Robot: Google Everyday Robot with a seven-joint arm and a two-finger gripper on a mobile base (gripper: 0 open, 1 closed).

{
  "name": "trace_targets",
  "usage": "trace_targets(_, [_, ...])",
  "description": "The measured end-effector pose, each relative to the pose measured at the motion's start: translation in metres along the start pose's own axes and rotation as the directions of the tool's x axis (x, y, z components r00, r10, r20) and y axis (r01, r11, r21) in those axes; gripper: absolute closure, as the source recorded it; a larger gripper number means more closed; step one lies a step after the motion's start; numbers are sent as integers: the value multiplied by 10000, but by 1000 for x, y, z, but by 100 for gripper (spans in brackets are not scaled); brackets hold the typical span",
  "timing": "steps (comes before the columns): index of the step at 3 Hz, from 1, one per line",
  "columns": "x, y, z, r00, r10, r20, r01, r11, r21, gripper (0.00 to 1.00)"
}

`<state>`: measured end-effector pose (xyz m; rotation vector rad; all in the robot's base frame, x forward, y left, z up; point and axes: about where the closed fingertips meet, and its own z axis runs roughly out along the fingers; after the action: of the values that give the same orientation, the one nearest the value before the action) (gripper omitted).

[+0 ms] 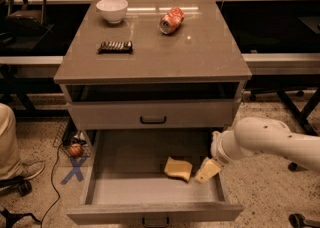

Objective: Pick sponge from middle drawer and place on counter

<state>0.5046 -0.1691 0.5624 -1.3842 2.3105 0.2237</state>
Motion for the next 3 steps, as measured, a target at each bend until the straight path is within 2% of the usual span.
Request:
trace_targets(1, [-11,-12,41,9995,-302,-31,302,9995,54,0])
trace_targets(3, [-21,-11,109,9982,-599,12,599,9973,-430,0])
